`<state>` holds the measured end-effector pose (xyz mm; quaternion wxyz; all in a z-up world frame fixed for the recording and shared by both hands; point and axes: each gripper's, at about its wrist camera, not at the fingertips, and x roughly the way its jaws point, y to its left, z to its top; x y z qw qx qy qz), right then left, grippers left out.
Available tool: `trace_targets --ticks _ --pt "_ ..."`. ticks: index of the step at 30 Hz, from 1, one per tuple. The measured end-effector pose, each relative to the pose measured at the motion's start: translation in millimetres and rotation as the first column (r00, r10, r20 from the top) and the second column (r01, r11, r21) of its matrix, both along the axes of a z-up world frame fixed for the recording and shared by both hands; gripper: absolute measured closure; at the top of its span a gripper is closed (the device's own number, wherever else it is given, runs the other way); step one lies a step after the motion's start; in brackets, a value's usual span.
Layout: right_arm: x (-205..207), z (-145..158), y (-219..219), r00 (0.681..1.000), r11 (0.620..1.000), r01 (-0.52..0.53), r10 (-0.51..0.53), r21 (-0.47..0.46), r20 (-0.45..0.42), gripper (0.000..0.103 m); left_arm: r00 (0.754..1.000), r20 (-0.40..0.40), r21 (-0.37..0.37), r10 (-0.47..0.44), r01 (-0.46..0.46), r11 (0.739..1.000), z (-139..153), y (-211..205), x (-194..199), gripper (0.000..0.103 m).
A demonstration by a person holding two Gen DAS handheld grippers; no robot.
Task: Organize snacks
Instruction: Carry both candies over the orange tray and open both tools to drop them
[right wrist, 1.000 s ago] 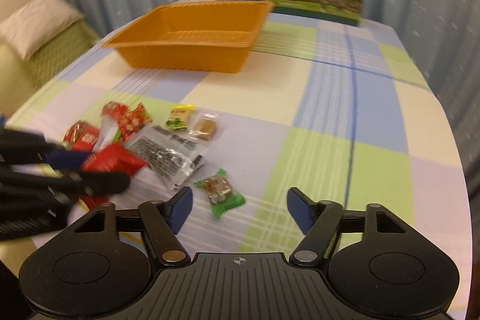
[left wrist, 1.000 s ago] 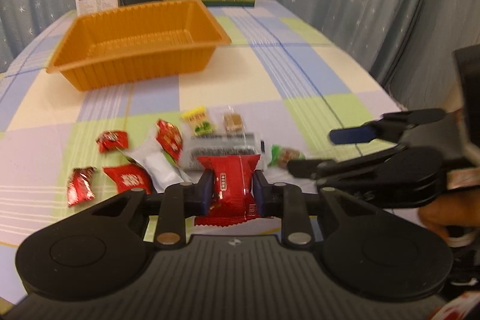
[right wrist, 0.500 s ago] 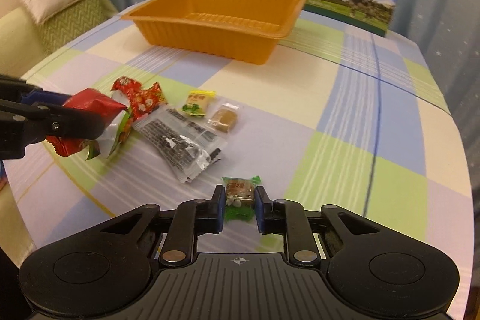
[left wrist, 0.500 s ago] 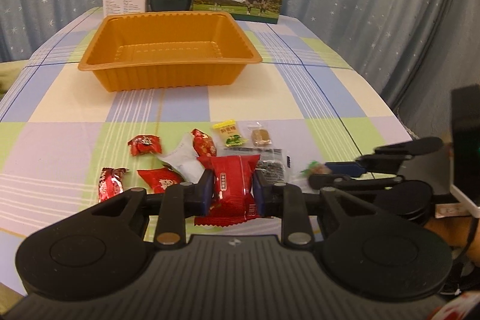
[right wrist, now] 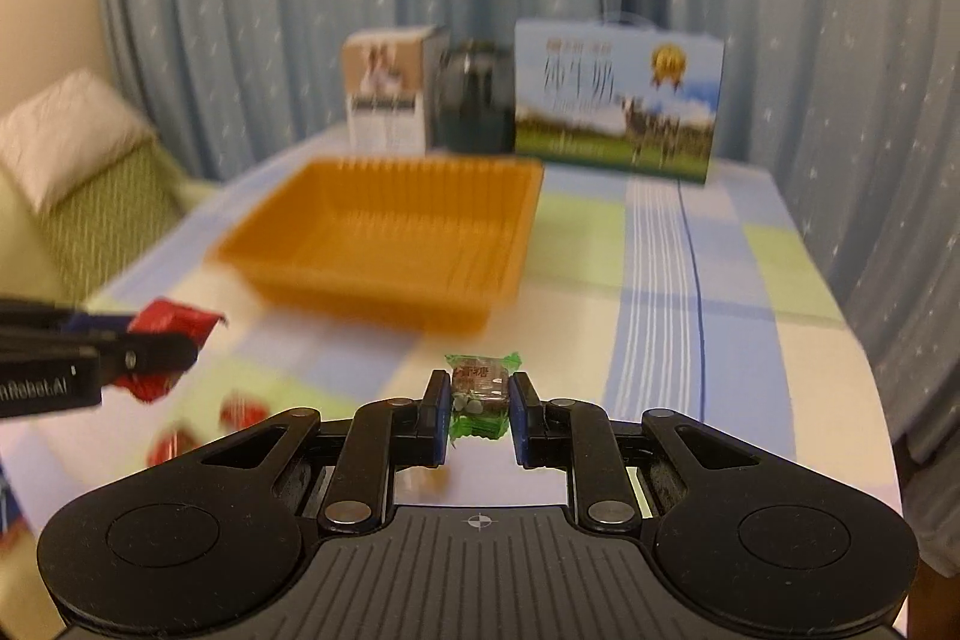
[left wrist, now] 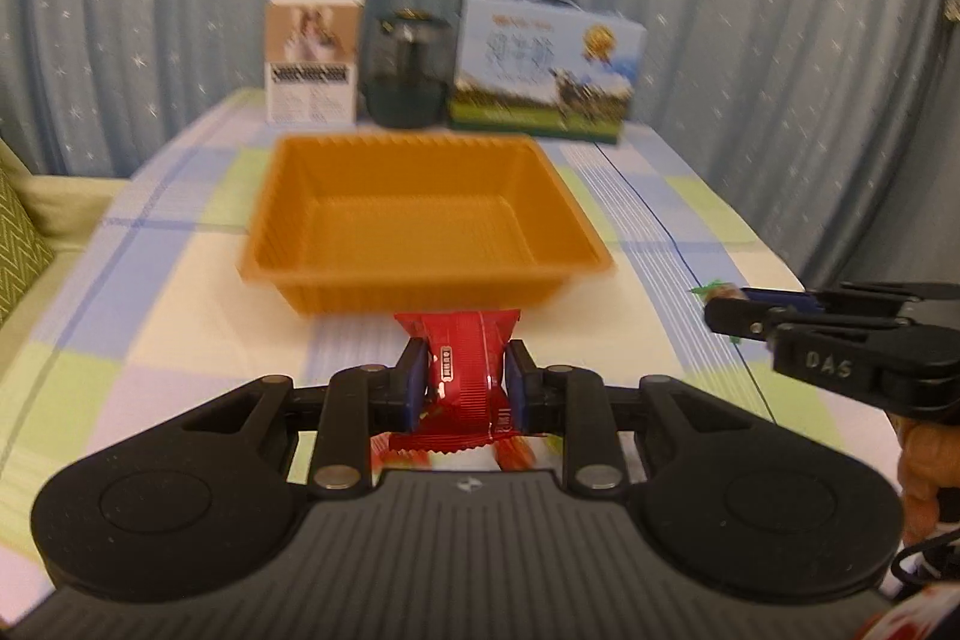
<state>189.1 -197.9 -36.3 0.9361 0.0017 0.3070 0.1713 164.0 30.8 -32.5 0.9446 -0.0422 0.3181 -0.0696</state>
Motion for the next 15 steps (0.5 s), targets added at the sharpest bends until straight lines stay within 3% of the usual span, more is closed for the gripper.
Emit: trace_targets --ticks 6,15 --pt "47.6 13.9 29.5 0.999 0.999 -0.016 0.014 0.043 0.046 0.082 0.997 0.041 -0.018 0.061 -0.061 0.998 4.7 27.8 44.6 0.079" --pt "110.1 -5.8 51.8 0.999 0.996 -0.045 0.044 0.081 0.017 0.082 0.996 0.039 -0.032 0.078 -0.077 0.997 -5.2 44.2 105.4 0.079"
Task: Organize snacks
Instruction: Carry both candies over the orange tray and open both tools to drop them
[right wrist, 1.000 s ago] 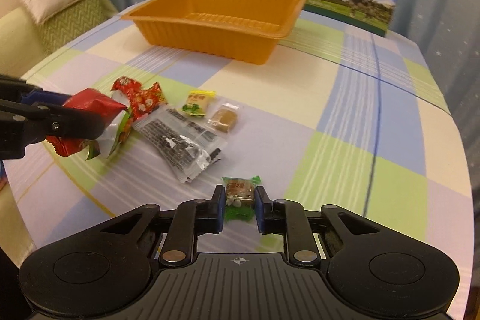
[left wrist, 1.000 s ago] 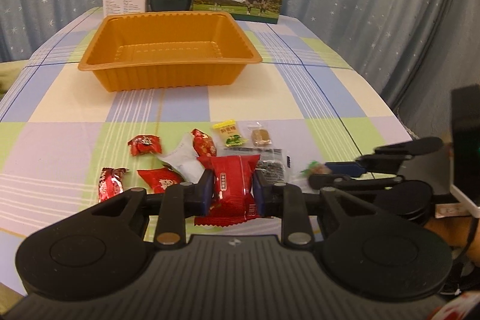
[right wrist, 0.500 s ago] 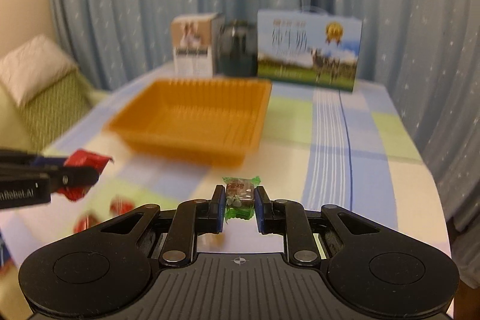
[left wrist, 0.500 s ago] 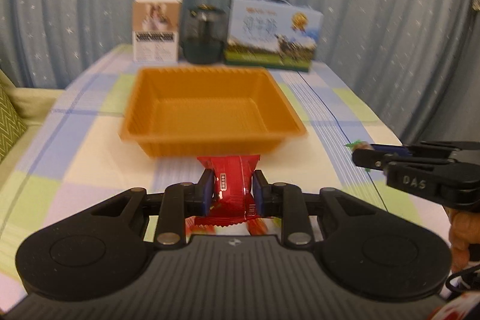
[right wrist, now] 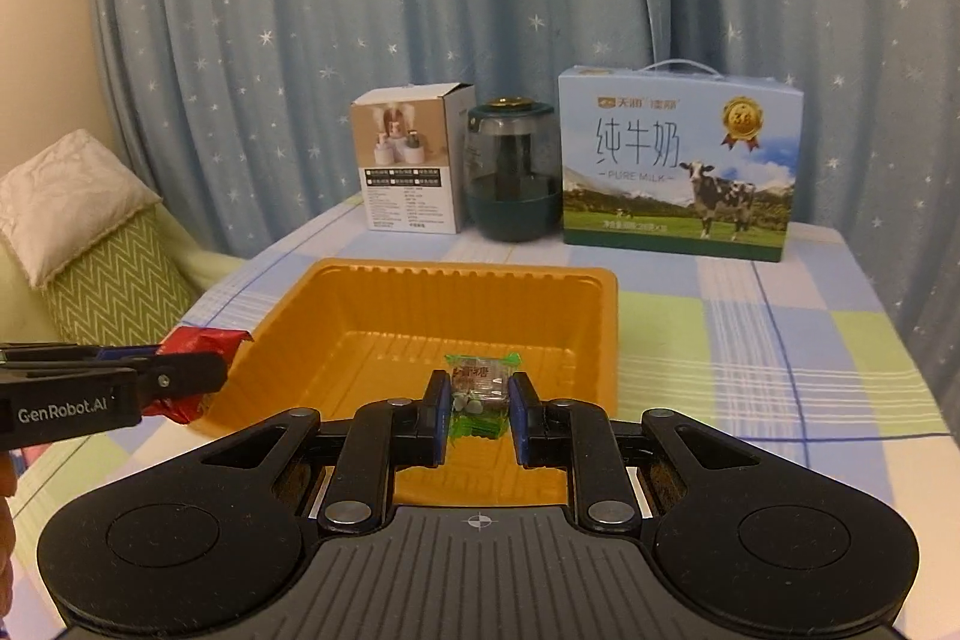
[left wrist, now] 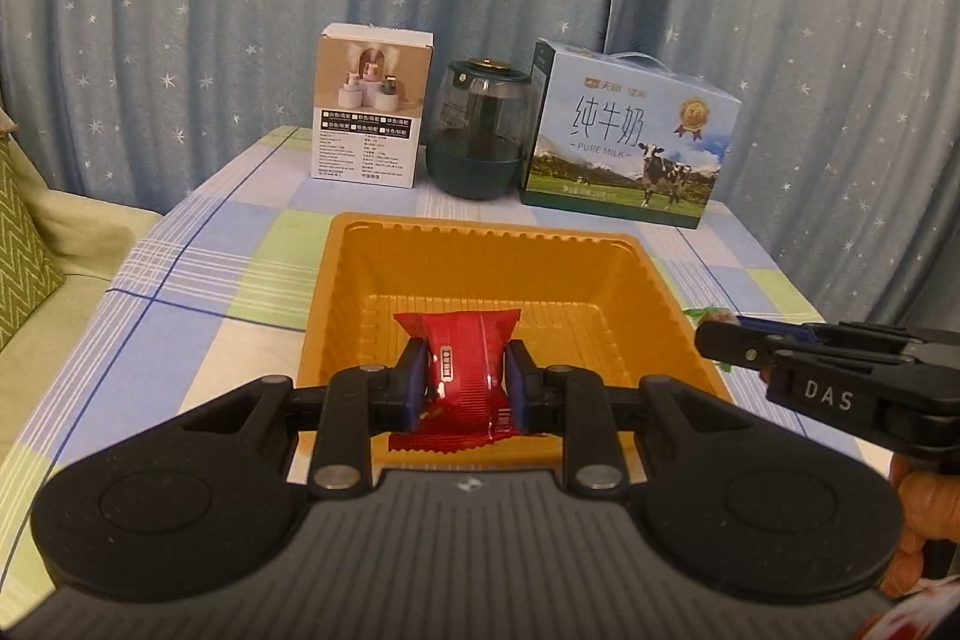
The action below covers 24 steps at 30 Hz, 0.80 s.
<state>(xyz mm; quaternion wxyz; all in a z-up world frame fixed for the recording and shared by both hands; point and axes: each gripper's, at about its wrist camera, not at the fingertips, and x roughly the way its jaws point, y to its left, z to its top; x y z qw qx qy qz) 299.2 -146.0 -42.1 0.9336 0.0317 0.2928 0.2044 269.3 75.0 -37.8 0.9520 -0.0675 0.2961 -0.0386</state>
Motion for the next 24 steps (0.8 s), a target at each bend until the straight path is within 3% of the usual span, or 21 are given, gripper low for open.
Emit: trace_targets --ticks 14,15,16,24 --pt "45.0 -34.0 2.1 0.997 1.000 0.002 -0.001 0.013 -0.078 0.082 0.999 -0.042 0.004 -0.003 0.003 1.000 -25.8 -8.3 49.4 0.077" --pt "44.9 -34.7 1.8 0.997 1.000 0.001 0.000 0.016 -0.080 0.082 0.999 -0.040 0.008 0.003 -0.003 1.000 -26.6 -9.2 50.1 0.075" --pt "45.0 -35.4 1.5 0.997 1.000 0.001 0.001 0.018 -0.082 0.082 0.999 -0.046 0.017 0.011 -0.010 1.000 -27.2 -9.8 50.7 0.063" --pt "44.4 -36.3 -0.7 0.997 1.000 0.003 0.000 0.031 -0.082 0.082 0.998 -0.041 0.026 0.040 -0.039 0.999 -24.2 -0.6 45.7 0.061"
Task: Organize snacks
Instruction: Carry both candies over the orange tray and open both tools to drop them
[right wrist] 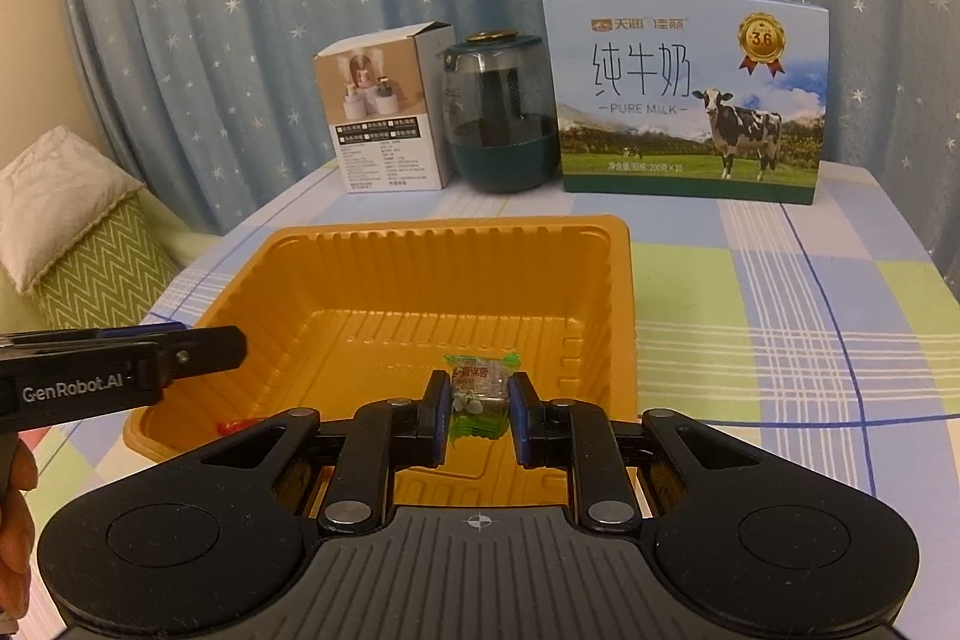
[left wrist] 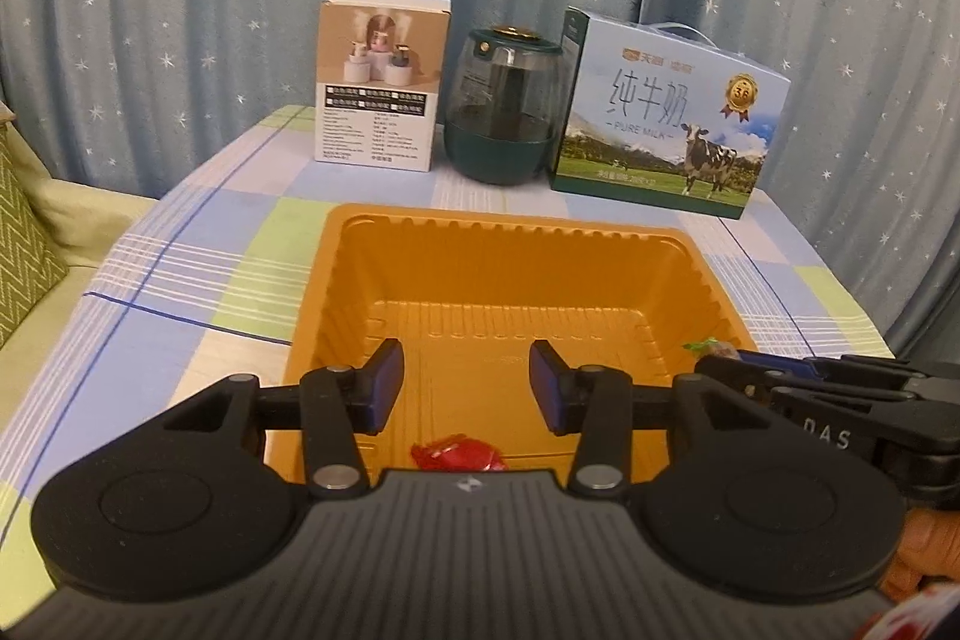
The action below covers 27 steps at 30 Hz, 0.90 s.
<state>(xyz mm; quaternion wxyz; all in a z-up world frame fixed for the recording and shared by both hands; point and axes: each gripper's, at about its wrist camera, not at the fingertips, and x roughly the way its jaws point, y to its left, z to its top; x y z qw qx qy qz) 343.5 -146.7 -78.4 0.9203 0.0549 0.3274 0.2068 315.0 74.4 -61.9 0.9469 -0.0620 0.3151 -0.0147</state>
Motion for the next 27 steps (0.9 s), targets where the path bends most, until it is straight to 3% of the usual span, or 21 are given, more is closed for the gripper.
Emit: trace_targets --ticks 3,5,6,7,18,27 --pt "-1.8 1.3 0.5 1.000 0.999 -0.018 0.017 0.027 0.025 0.082 1.000 0.003 -0.007 0.018 -0.018 1.000 1.0 5.8 -1.6 0.060" --pt "-2.3 3.2 1.8 0.999 0.999 -0.024 0.022 0.031 0.040 0.070 1.000 0.002 -0.001 0.027 -0.027 1.000 1.5 8.6 -2.9 0.060" --pt "-3.1 4.5 0.9 0.999 0.999 -0.021 0.019 0.041 0.050 0.049 1.000 0.003 0.004 0.030 -0.031 1.000 1.9 9.5 -3.8 0.060" --pt "-4.0 6.4 -1.1 0.998 0.998 -0.015 0.011 0.055 0.059 0.036 0.999 0.005 0.010 0.034 -0.034 0.999 2.1 10.1 -4.6 0.060" --pt "-19.2 28.0 -29.1 0.990 0.992 0.088 -0.097 0.088 0.102 0.035 0.999 0.035 0.030 0.031 -0.032 0.999 14.6 13.8 -30.1 0.047" --pt "-66.7 39.1 -42.6 0.989 0.991 0.105 -0.113 0.087 0.093 0.035 1.000 0.025 0.042 0.015 -0.016 0.999 21.5 8.8 -72.5 0.044"
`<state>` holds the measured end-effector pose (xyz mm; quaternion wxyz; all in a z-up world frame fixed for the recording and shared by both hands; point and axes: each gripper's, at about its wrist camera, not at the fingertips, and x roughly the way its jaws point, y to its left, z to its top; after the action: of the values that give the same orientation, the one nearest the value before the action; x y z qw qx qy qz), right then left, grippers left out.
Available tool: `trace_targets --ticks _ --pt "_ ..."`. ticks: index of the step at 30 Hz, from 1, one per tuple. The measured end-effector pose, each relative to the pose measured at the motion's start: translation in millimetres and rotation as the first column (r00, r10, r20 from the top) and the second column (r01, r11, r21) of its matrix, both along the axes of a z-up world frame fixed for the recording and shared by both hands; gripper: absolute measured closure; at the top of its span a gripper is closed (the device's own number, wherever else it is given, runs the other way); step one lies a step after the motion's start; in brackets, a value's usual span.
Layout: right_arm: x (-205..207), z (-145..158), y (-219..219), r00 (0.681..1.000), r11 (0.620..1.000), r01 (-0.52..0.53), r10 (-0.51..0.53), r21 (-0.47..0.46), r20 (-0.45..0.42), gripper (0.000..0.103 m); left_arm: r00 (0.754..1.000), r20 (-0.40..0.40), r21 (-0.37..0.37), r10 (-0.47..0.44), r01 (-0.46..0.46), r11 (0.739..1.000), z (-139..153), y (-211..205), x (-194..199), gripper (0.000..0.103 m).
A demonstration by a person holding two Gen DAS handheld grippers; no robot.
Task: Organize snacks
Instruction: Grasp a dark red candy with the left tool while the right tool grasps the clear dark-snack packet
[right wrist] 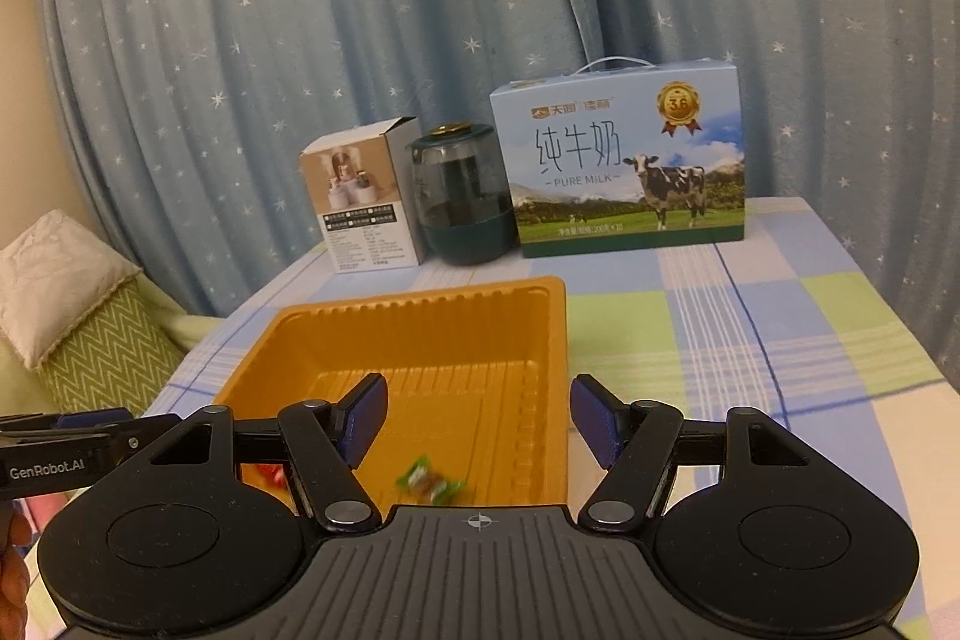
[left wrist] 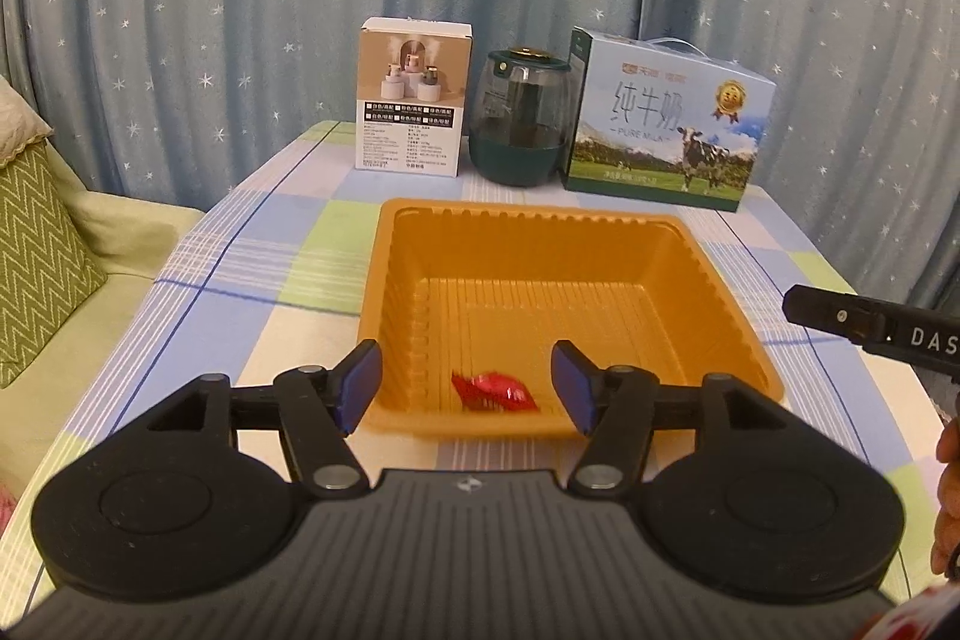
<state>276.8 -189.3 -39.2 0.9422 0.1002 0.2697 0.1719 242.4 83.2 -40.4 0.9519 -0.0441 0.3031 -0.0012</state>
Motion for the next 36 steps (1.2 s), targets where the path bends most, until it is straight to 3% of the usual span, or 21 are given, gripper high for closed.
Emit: trace_targets --ticks 10,18,25,31,34,36 --pt "-66.9 -4.9 -9.4 0.999 0.999 -0.011 0.010 -0.033 -0.036 0.035 1.000 -0.027 -0.005 -0.003 0.003 1.000 -11.7 -4.5 -70.4 0.038" --pt "-97.1 -15.7 -0.6 0.988 0.980 -0.146 0.138 -0.135 -0.068 0.035 0.997 -0.082 0.003 0.002 -0.002 1.000 -31.1 2.7 -110.4 0.034" --pt "-103.6 -27.3 4.0 0.964 0.940 -0.263 0.249 -0.218 -0.090 0.036 0.990 -0.142 0.023 -0.018 0.021 1.000 -50.0 -0.4 -115.3 0.034" --pt "-100.7 -40.9 6.1 0.924 0.887 -0.382 0.356 -0.261 -0.142 0.036 0.984 -0.176 0.035 -0.036 0.043 0.998 -64.2 -12.8 -106.6 0.037" --pt "-97.4 -45.4 6.1 0.901 0.851 -0.433 0.406 -0.297 -0.152 0.036 0.977 -0.209 0.041 -0.042 0.052 0.998 -72.5 -17.4 -101.2 0.049" --pt "-94.9 -51.5 4.4 0.882 0.825 -0.471 0.439 -0.311 -0.170 0.036 0.974 -0.220 0.032 -0.048 0.056 0.998 -75.7 -18.1 -99.2 0.052"
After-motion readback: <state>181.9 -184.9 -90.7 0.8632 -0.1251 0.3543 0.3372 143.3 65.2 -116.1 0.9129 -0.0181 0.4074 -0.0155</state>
